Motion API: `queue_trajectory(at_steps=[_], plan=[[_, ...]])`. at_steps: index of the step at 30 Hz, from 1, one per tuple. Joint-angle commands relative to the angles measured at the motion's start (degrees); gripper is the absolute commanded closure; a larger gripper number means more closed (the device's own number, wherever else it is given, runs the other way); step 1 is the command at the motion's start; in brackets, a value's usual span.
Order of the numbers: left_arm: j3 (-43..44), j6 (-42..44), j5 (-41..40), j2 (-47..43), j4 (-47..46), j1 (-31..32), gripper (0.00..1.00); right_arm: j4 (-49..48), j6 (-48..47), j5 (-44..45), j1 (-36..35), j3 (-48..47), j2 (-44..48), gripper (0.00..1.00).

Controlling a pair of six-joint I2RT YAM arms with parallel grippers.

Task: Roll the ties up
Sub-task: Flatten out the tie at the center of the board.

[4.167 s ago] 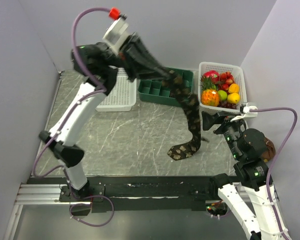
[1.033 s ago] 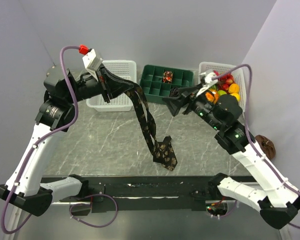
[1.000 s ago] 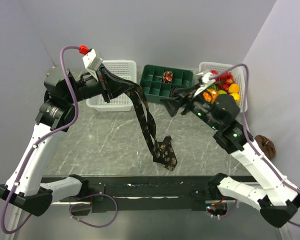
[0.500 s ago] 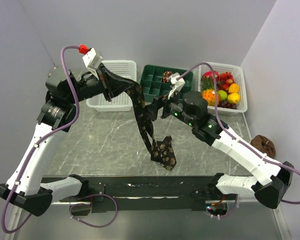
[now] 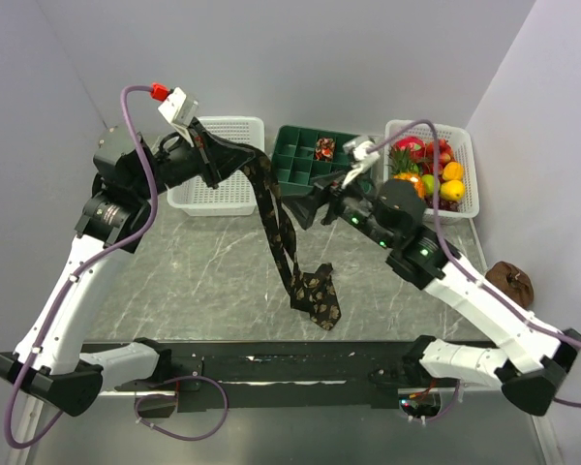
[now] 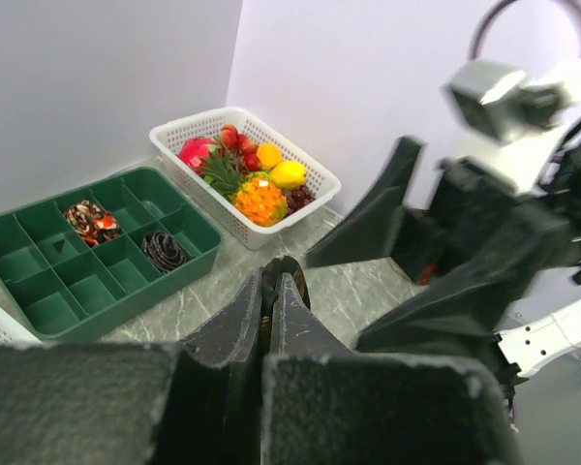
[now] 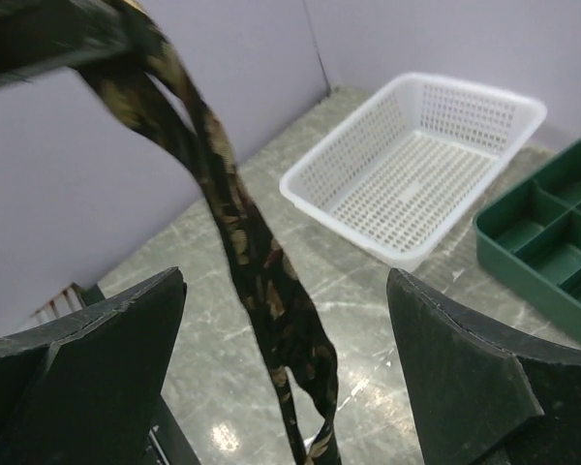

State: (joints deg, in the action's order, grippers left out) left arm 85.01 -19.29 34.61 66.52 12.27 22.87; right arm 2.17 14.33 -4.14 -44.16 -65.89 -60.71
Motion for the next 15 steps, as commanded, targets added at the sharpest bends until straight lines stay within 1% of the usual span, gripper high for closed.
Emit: queue_trajectory(at_steps=[1, 2, 6, 12, 13, 15], plan=[[-0.2, -1.4, 0.3, -0.5, -2.1, -0.2, 0.99, -1.4, 1.8, 0.5, -0.4, -4.0, -4.0, 0.08], [-0.3, -1.5, 0.3, -0.6, -2.1, -0.2, 0.99, -0.1, 1.9, 1.1, -0.5, -4.9, -5.5, 0.08], [-0.5, -1.4, 0.6, -0.7, -1.6, -0.2, 0.99, -1.2, 2.4, 0.3, -0.6, -6.1, -7.2, 0.08], [-0.6, -1.5, 1.1, -1.3, -2.0, -0.2, 0.99, -0.1, 2.1, 4.1, -0.6, -7.0, -9.1, 0.09], [-0.6, -1.6, 1.2, -1.4, -2.0, -0.2, 0.99, -0.1, 2.1, 6.1, -0.6, -6.9, -9.4, 0.09], [-0.2, -1.5, 1.6, -1.7, -1.7, -0.2, 0.99, -0.4, 1.9, 7.3, -0.7, -6.6, -9.6, 0.09]])
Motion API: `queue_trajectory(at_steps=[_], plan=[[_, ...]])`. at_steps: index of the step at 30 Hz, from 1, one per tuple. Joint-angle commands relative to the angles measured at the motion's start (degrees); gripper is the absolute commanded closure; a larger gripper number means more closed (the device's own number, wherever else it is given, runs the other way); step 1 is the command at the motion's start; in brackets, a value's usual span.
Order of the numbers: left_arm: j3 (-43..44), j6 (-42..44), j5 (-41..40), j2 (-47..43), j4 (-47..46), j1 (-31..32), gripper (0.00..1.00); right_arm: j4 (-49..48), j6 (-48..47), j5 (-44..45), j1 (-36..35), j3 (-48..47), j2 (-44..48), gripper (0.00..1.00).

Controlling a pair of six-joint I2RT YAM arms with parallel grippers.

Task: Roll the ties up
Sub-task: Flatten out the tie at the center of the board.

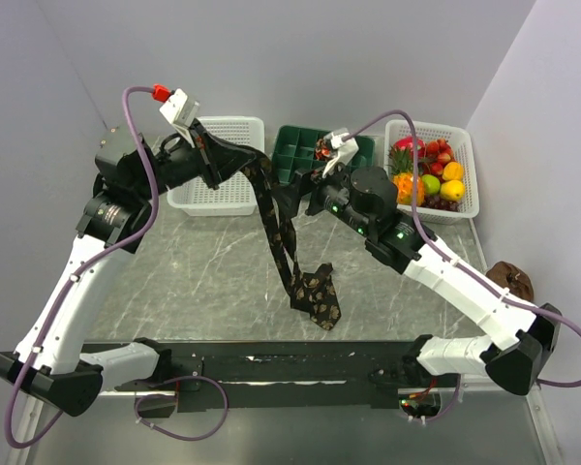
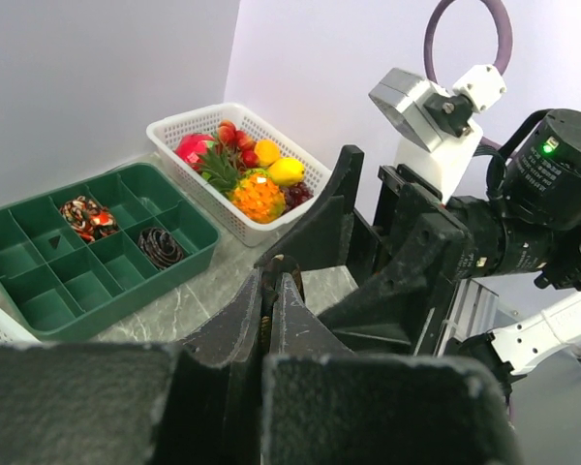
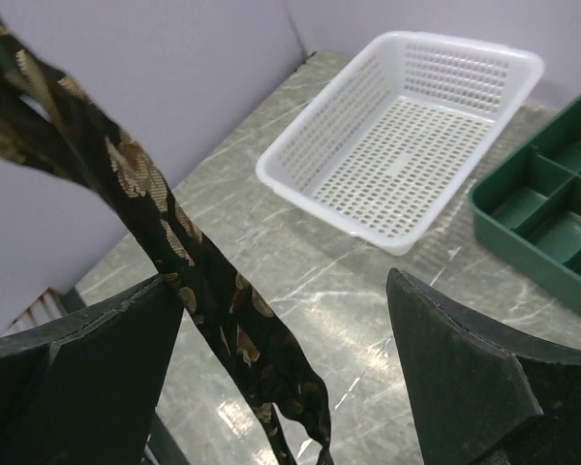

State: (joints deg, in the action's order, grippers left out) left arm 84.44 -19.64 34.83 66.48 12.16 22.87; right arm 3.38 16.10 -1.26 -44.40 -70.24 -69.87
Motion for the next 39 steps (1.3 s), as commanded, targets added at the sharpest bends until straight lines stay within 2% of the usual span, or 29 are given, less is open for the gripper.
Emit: queue_trajectory(at_steps=[1, 10, 14, 15, 18, 20, 24, 26, 30, 34, 39], plan=[[0.5, -1.1, 1.8, -1.8, -1.4, -0.2, 0.99, -1.5, 0.0, 5.2, -0.3, -2.4, -1.1, 0.09], [2.1, -2.9, 5.4, -3.8, -2.8, -0.2, 0.99, -0.1, -0.9, 6.4, -0.4, -8.7, -12.3, 0.09], [4.6, -1.8, 1.7, -5.6, -0.9, -0.2, 0.99, 4.0, -2.7, 7.9, -0.3, -11.9, -15.9, 0.09], [5.2, -0.8, -1.9, -6.6, 0.7, -0.2, 0.99, 4.6, -4.1, 10.5, -0.3, -12.4, -16.2, 0.09], [7.7, 0.7, -7.8, -9.0, 1.6, -0.3, 0.99, 6.2, -5.9, 11.2, 2.6, -11.2, -16.1, 0.08], [10.8, 1.4, -9.2, -9.7, 3.0, -0.3, 0.99, 6.3, -5.1, 9.6, 7.3, -10.0, -16.0, 0.08], [16.8, 2.1, -8.6, -9.4, 5.9, -0.3, 0.99, 9.1, -3.6, 8.2, 15.5, -8.3, -18.4, 0.08], [18.6, 1.7, -6.6, -9.3, 6.3, -0.3, 0.99, 12.2, -3.9, 11.6, 17.6, -9.7, -20.5, 0.08], [18.8, 0.6, -5.5, -10.5, 5.9, -0.3, 0.99, 19.4, -4.1, 17.2, 20.0, -15.6, -25.4, 0.07], [18.7, 1.0, -8.6, -12.4, 6.8, -0.3, 0.99, 21.7, -3.9, 20.8, 23.2, -16.7, -25.0, 0.06], [19.2, 1.3, -9.4, -13.3, 8.1, -0.3, 0.99, 22.6, -3.6, 18.1, 28.8, -16.6, -22.9, 0.06]])
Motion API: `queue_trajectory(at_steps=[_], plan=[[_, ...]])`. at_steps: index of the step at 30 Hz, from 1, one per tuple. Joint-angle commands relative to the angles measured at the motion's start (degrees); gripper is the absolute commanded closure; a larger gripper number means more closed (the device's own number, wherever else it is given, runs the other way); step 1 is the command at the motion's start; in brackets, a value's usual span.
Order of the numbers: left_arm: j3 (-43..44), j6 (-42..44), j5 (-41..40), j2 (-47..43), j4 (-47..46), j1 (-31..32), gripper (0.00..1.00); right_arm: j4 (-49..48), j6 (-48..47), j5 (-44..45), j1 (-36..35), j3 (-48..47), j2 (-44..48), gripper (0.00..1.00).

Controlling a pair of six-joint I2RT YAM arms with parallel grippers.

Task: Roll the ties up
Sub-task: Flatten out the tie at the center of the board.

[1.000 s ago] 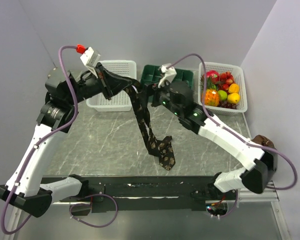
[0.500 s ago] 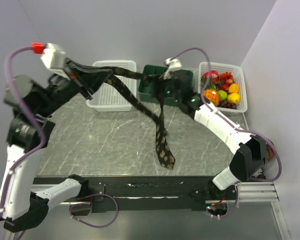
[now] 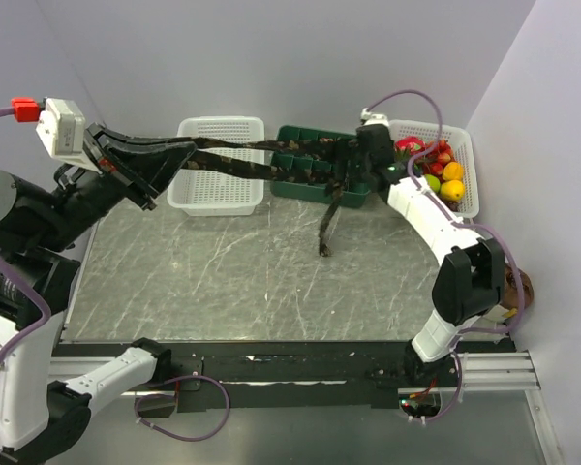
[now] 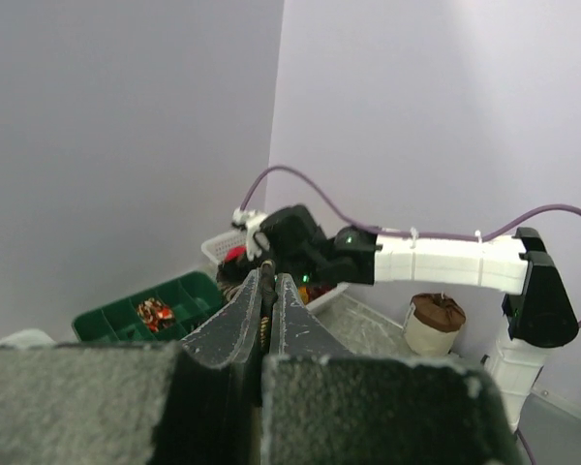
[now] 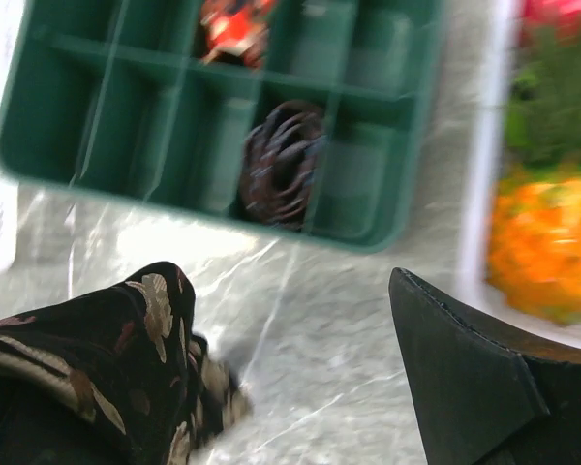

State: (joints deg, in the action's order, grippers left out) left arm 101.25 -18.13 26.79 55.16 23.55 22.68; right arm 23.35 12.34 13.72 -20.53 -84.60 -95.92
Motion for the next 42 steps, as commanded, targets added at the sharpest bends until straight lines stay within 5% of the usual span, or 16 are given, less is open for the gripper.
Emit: queue_trajectory(at_steps=[1, 7, 13, 24, 37, 42], plan=[[2.2, -0.4, -1.1, -1.9, -3.4, -0.1, 0.99, 2.5, -0.1, 1.8, 5.3, -2.1, 3.8, 0.05], [-3.2, -1.6, -2.2, -1.5, -5.7, -0.1, 0.99, -4.1, -5.2, -25.1, 4.7, 5.2, 11.4, 0.06], [-12.4, -4.1, -10.5, -2.1, -7.4, -0.1, 0.99, -0.2, -6.5, -34.7, 4.3, 5.7, 13.0, 0.05], [-36.5, -10.4, -29.4, -9.6, -4.1, -0.1, 0.99, 1.3, -6.5, -31.3, -1.6, 13.3, 14.6, 0.06], [-51.9, -10.0, -35.8, -19.6, -0.2, -0.2, 0.99, -2.3, -1.4, -24.8, -8.9, 16.4, 5.0, 0.09], [-51.2, -6.8, -25.0, -19.6, -3.2, -0.1, 0.99, -1.6, -2.4, -22.9, -9.4, 14.7, 4.6, 0.09]])
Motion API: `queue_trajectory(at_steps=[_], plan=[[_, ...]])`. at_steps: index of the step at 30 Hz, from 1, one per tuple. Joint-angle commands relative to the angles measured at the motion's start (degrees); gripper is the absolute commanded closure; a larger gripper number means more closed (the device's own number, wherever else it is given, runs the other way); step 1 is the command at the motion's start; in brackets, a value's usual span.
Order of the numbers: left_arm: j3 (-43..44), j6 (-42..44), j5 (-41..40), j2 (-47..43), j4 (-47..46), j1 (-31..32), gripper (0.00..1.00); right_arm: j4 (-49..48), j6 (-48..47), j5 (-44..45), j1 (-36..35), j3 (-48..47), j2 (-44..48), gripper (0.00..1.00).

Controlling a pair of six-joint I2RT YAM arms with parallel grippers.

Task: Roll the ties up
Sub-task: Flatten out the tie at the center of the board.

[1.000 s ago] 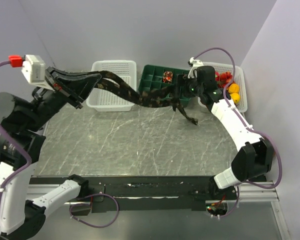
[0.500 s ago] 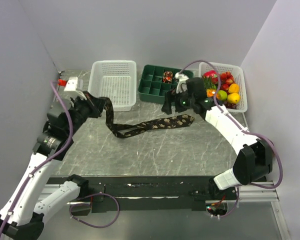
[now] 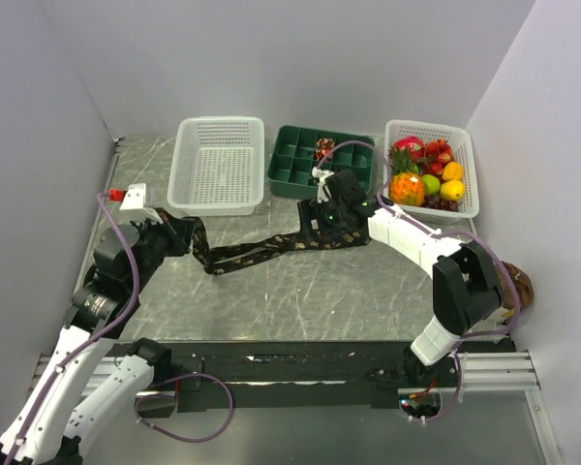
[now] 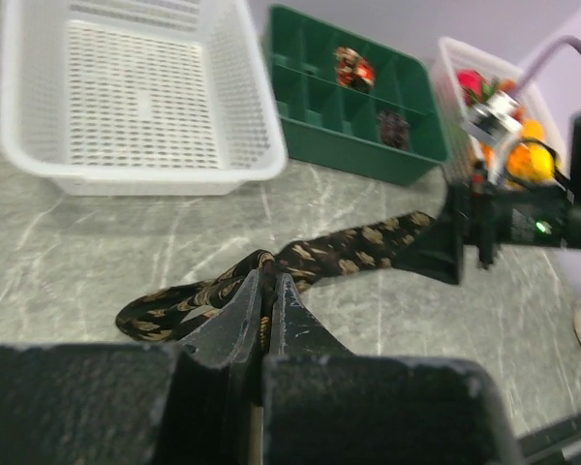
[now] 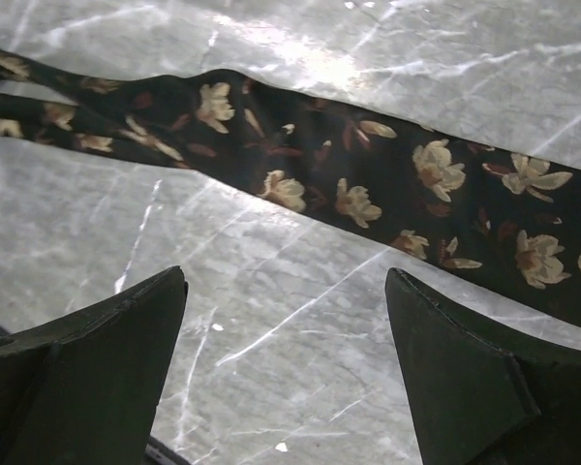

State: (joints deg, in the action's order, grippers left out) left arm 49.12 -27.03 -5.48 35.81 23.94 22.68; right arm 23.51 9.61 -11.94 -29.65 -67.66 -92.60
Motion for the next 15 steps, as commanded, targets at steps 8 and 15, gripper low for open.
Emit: queue_trajectory(at_steps=[8, 15], plan=[[17.2, 2.0, 26.5, 6.9, -14.5, -0.1, 0.99, -2.0, 2.6, 6.5, 0.6, -1.7, 12.6, 0.08], [29.0, -11.2, 31.9, 17.8, -31.3, 2.5, 0.99, -4.8, 1.9, 8.3, 2.1, 1.2, 31.1, 0.07]])
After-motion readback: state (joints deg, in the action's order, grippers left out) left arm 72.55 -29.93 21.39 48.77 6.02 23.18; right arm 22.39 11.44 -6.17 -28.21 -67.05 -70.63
